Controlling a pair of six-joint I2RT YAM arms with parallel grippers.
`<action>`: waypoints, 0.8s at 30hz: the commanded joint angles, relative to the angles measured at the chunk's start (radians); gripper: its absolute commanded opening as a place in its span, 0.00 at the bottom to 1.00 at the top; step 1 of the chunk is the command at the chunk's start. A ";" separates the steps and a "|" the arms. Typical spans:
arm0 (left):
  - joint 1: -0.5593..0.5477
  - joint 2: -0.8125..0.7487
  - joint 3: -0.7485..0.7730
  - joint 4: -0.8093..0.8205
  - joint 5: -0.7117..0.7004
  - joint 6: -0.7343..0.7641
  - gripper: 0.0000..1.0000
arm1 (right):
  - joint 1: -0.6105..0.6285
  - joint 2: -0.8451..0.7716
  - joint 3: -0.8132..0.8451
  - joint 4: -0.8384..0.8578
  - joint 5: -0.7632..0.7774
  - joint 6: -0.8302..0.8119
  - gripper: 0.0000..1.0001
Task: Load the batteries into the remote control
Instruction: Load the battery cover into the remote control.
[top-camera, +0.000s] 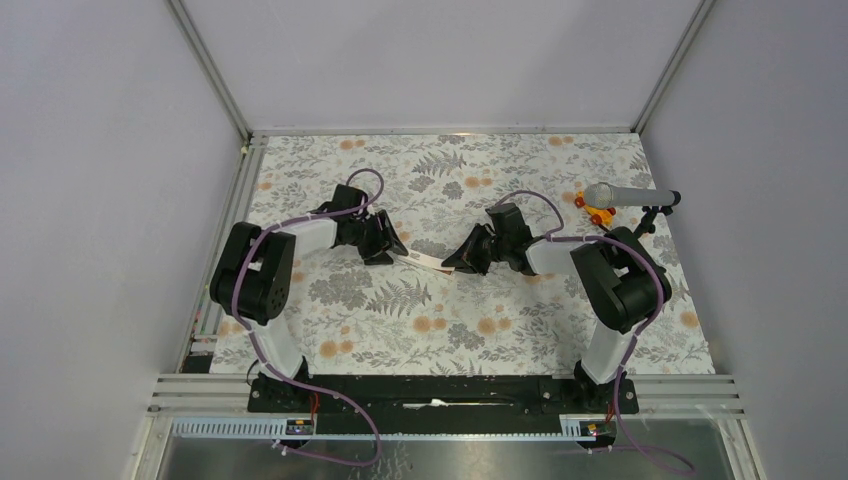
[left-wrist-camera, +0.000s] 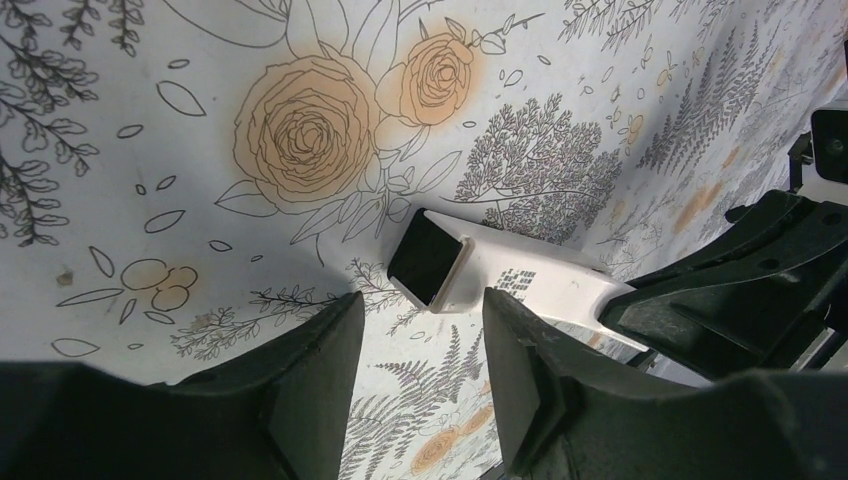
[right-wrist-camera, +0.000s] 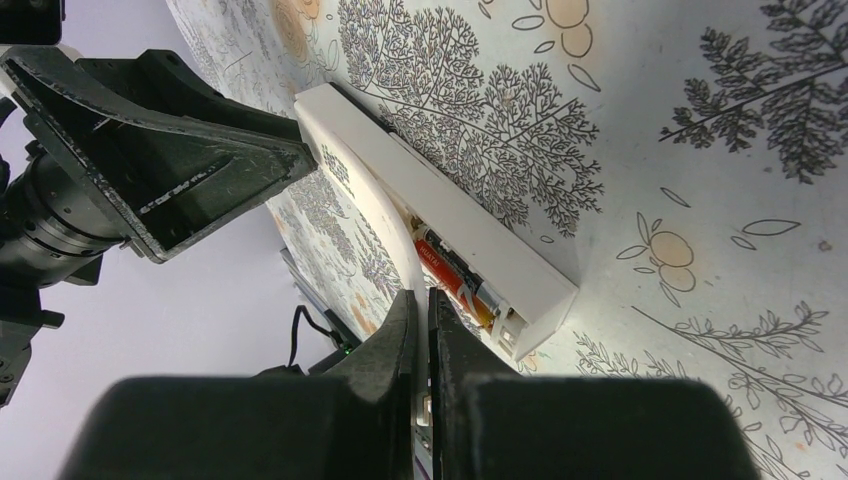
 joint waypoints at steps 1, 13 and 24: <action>-0.012 0.043 0.017 -0.043 -0.061 0.026 0.52 | -0.001 0.027 -0.011 -0.163 0.103 -0.044 0.00; -0.019 0.065 0.094 -0.099 -0.166 0.079 0.49 | -0.001 0.032 -0.016 -0.169 0.099 -0.048 0.00; -0.066 0.094 0.095 -0.144 -0.232 0.105 0.46 | -0.001 0.012 -0.012 -0.199 0.090 -0.052 0.04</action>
